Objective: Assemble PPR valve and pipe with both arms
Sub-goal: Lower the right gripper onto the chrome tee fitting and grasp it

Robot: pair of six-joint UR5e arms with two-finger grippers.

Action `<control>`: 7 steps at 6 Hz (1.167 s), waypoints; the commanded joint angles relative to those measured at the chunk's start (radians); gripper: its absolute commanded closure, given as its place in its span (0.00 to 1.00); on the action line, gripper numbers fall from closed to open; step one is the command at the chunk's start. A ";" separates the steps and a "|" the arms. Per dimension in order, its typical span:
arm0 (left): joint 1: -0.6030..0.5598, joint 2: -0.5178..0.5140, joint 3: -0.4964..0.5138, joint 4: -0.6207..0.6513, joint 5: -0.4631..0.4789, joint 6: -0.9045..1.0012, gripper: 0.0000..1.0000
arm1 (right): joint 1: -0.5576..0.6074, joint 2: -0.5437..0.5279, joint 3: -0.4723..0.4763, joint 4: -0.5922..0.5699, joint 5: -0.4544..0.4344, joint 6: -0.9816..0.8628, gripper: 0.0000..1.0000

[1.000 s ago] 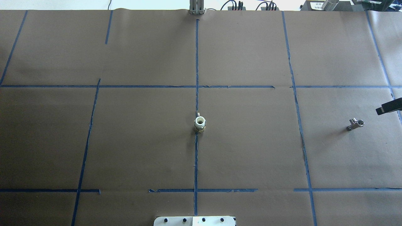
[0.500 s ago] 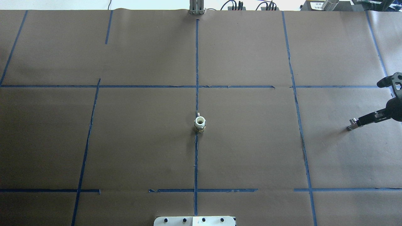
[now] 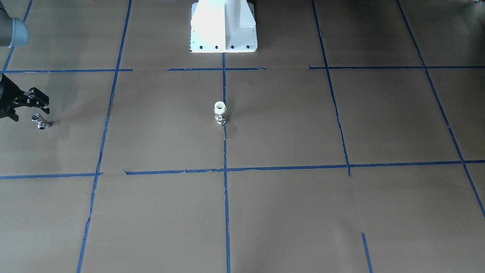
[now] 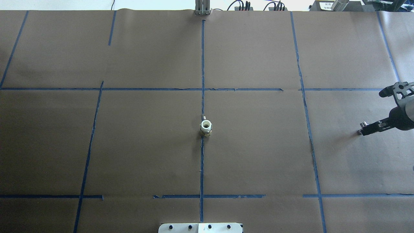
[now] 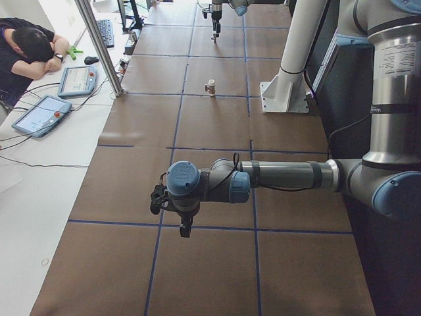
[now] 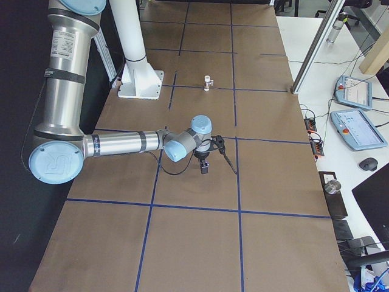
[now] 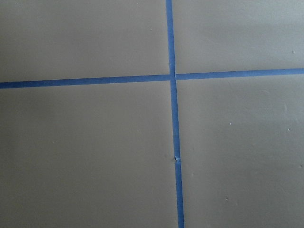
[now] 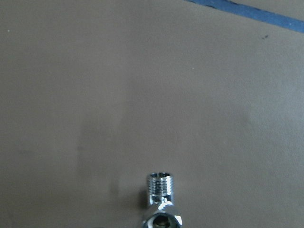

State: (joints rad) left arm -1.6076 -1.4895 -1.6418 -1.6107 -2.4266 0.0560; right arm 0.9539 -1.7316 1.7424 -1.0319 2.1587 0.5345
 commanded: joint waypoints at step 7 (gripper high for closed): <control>0.000 -0.009 -0.001 0.000 -0.002 -0.002 0.00 | -0.001 0.032 -0.027 0.000 0.001 -0.014 0.81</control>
State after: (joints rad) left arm -1.6076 -1.4989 -1.6430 -1.6107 -2.4283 0.0529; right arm 0.9522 -1.6962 1.7141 -1.0318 2.1596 0.5211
